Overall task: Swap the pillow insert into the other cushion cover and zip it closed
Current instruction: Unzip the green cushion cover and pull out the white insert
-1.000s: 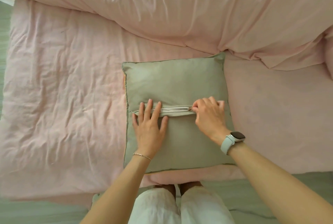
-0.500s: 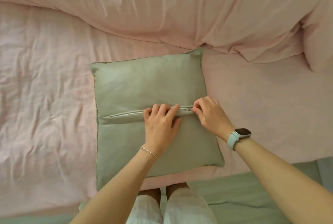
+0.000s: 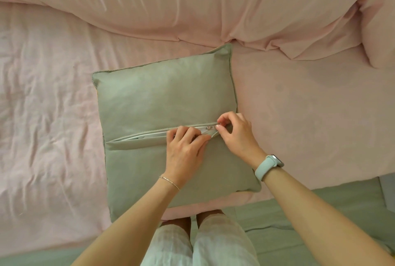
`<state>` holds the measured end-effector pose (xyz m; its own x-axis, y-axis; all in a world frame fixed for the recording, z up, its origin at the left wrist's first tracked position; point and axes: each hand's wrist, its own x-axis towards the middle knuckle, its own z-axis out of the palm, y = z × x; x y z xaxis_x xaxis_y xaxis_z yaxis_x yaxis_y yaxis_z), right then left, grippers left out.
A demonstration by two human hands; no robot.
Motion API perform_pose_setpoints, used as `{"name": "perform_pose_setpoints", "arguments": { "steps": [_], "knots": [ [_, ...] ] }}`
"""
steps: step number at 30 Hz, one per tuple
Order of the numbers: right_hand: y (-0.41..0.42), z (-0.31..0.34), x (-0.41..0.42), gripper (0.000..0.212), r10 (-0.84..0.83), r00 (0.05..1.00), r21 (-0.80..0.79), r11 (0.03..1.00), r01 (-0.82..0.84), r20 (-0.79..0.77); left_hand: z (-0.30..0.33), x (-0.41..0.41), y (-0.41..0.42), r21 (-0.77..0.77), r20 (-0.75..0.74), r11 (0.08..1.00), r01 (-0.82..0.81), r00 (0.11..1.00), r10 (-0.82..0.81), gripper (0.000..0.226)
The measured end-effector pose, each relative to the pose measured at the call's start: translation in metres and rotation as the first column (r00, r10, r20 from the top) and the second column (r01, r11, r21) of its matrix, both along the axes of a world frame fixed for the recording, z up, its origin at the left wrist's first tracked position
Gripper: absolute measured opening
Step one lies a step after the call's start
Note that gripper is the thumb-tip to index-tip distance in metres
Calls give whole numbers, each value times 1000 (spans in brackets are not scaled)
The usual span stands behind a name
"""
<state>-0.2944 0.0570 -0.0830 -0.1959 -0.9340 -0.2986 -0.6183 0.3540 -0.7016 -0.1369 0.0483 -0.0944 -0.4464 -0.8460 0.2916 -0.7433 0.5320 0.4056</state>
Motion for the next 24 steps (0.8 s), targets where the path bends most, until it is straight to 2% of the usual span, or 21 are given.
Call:
{"name": "perform_pose_setpoints", "arguments": {
  "steps": [5, 7, 9, 12, 15, 17, 19, 24],
  "knots": [
    [2, 4, 0, 14, 210, 972, 64, 977, -204, -107, 0, 5, 3, -15, -15, 999, 28, 999, -28, 10],
    [5, 2, 3, 15, 237, 957, 78, 971, -227, -170, -2, 8, 6, -25, -2, 999, 41, 999, -41, 9],
    [6, 2, 7, 11, 181, 966, 37, 983, -177, -185, -2, 9, 7, -37, 0, 999, 31, 1000, -31, 8],
    [5, 1, 10, 6, 76, 990, -57, 995, -83, -123, 0, 7, 5, -36, -16, 999, 4, 1000, -4, 10],
    [5, 4, -1, 4, -51, 996, -40, 998, 48, -68, 2, 7, 4, -12, -10, 1000, 4, 1000, -4, 14],
    [6, 3, -18, 4, -152, 986, 10, 988, 153, -69, 3, 7, 5, 8, -18, 1000, 1, 1000, -1, 16],
    [7, 0, -33, 6, -223, 973, 125, 965, 229, -57, 4, 7, 7, 23, -26, 1000, 15, 1000, -14, 16],
    [-7, -13, -36, 12, -316, 945, 322, 890, 324, -77, 5, 2, 9, 62, -17, 998, 20, 1000, -19, 17]
  ]
}}
